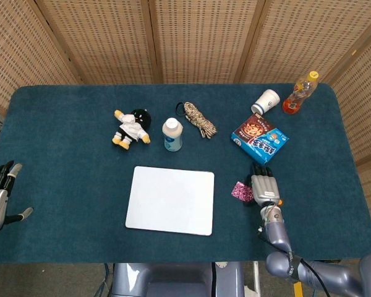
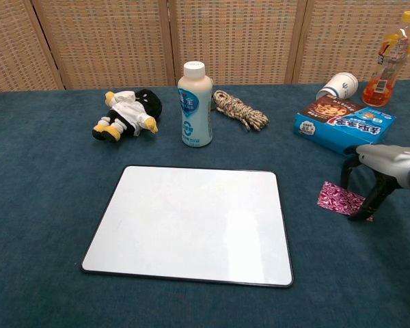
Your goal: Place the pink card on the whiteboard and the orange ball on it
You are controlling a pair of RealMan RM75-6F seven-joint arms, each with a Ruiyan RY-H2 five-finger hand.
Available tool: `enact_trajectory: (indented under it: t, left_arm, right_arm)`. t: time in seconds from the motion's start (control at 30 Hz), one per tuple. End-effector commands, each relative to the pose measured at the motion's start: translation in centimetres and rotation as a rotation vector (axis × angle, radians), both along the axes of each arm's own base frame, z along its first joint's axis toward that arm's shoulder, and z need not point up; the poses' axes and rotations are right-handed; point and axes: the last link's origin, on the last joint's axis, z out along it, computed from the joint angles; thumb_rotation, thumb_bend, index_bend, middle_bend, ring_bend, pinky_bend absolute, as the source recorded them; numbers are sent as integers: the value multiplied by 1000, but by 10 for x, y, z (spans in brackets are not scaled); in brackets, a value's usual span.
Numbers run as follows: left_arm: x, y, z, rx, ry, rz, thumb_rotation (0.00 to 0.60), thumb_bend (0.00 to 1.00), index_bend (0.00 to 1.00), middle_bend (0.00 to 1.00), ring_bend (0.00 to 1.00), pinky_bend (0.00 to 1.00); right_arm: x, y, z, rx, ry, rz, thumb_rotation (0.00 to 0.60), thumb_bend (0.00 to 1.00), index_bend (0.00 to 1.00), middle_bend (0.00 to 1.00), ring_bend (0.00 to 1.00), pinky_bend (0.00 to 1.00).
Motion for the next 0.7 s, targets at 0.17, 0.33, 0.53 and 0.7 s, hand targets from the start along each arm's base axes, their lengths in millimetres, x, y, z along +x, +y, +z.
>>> enact_trajectory:
  t: [0.17,0.33,0.53,0.7]
  left_arm:
    - [0,0,0,0,0,0,600,0,0,0,0,0]
    - [0,0,0,0,1,1,600,0,0,0,0,0]
    - [0,0,0,-2,-1,2,600,0,0,0,0,0]
    - [0,1,0,-4,-4,4,600,0,0,0,0,0]
  right_arm:
    - [-1,3,-1,0,2,15,600,311,489,0,0,0]
    - [6,7,3,0,-10,51,600,311,489,0,0,0]
    - [29,11,14,-4,-53,110,600,311,490,0,0,0]
    - [58,12,22,-3,-71,173,600,311,489,0,0,0]
